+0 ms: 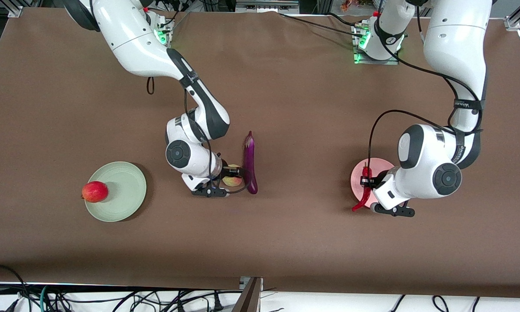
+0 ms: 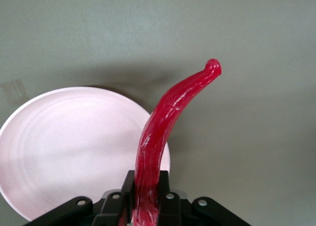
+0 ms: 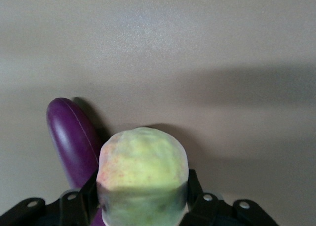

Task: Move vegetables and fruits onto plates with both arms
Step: 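Carry the chili to the pink plate while the right gripper carries the apple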

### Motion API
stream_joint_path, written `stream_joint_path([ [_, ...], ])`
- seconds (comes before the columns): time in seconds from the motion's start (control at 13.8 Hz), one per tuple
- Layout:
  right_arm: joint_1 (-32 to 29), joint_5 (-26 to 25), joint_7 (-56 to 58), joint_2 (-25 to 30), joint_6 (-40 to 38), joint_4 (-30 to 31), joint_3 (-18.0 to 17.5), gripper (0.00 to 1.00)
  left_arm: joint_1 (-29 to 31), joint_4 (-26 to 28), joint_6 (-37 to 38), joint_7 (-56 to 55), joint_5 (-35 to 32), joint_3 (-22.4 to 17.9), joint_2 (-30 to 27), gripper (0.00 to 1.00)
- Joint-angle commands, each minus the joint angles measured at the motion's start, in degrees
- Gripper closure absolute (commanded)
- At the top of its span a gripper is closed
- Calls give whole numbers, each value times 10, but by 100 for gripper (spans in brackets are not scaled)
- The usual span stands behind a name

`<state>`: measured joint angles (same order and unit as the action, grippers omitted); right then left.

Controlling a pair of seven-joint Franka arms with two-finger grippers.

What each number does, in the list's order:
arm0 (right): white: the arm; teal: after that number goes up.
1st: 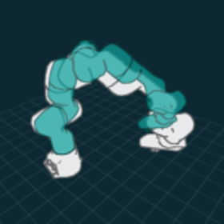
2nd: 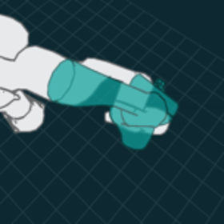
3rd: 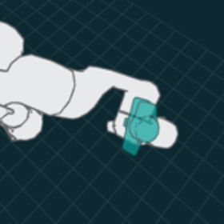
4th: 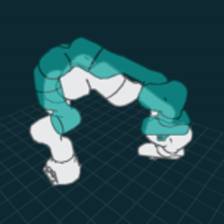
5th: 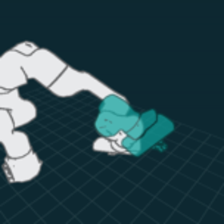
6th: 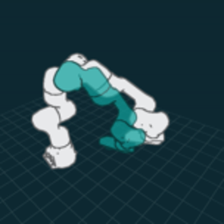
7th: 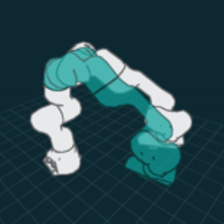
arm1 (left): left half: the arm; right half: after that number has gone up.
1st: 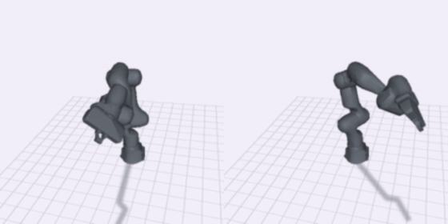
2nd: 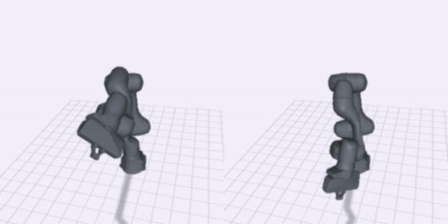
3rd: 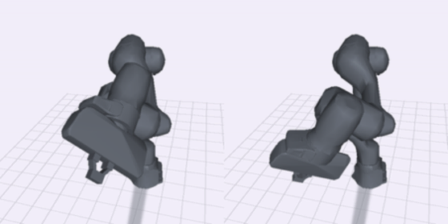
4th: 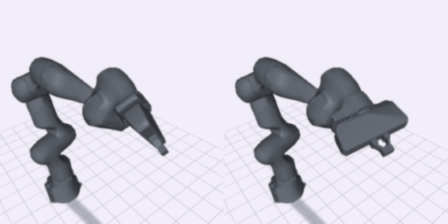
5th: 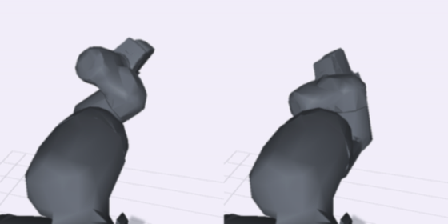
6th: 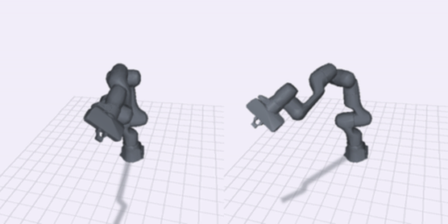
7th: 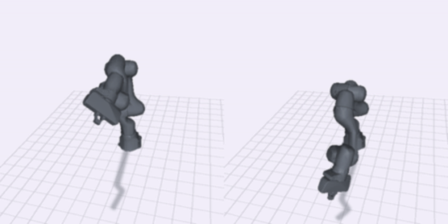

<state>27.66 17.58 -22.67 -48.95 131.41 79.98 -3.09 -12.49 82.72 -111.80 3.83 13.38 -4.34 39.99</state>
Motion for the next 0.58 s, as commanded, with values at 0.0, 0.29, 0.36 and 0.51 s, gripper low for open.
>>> stream_joint_path([
  [0.0, -3, 3, 11, 13, 3, 1, 5, 81, 13, -1, -3, 17, -27, 7, 16, 100],
  [0.29, -54, -10, 78, 53, -47, 0, 18, 81, 45, 1, -18, 71, -27, 8, 41, 100],
  [0.36, -60, -18, 118, 63, -74, 1, 37, 81, 55, 0, -19, 90, -24, 8, 52, 99],
  [0.51, -62, -20, 212, 73, -127, 2, 96, 81, 62, -1, -19, 98, -24, 8, 54, 90],
])
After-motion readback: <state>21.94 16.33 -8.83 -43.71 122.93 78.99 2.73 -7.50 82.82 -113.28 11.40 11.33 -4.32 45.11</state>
